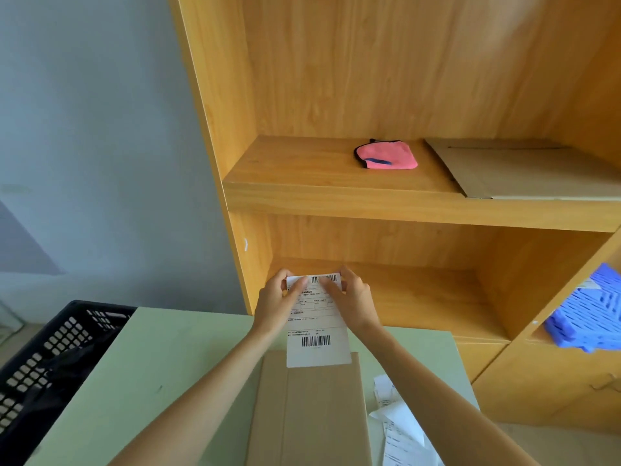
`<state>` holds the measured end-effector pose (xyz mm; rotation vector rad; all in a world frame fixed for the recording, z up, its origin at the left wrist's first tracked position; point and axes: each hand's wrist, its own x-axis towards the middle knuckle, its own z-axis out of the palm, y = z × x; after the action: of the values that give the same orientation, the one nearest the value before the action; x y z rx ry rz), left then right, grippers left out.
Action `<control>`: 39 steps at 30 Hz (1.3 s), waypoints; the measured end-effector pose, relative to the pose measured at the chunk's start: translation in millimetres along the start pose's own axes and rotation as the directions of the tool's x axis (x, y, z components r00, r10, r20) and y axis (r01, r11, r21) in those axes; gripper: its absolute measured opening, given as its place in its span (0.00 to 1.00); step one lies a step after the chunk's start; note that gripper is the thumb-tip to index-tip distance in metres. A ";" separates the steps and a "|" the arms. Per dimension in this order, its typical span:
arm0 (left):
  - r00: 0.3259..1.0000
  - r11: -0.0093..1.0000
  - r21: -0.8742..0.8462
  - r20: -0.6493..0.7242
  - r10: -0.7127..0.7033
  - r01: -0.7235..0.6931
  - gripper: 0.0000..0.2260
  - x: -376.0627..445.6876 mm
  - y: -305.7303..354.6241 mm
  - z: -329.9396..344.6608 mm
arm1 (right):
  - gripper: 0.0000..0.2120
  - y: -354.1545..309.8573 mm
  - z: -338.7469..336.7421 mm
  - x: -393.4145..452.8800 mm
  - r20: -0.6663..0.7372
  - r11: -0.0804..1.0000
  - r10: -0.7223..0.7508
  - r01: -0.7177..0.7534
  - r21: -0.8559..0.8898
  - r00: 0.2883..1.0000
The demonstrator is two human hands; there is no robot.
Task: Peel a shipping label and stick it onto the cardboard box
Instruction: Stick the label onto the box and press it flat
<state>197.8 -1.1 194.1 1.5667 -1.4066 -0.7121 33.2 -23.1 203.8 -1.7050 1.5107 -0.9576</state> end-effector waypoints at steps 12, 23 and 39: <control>0.982 0.991 0.086 0.150 -0.110 0.098 0.18 10.5 -61.2 26.1 | 0.22 35.4 35.1 4.0 0.051 0.975 0.201 -0.195 -0.106 0.978; 0.954 0.978 0.163 0.246 -0.171 0.133 0.19 1.7 -117.5 52.1 | 0.21 81.8 65.3 -5.3 0.047 0.921 0.348 -0.332 -0.202 0.936; 0.924 0.950 0.284 0.312 -0.223 0.133 0.15 -39.1 -168.7 66.2 | 0.27 130.4 106.9 -39.9 0.125 0.804 0.534 -0.457 -0.380 0.836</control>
<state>210.9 15.1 9.8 1.8595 -1.6753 -0.9801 55.5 2.0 33.8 -1.4430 1.9074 -0.2236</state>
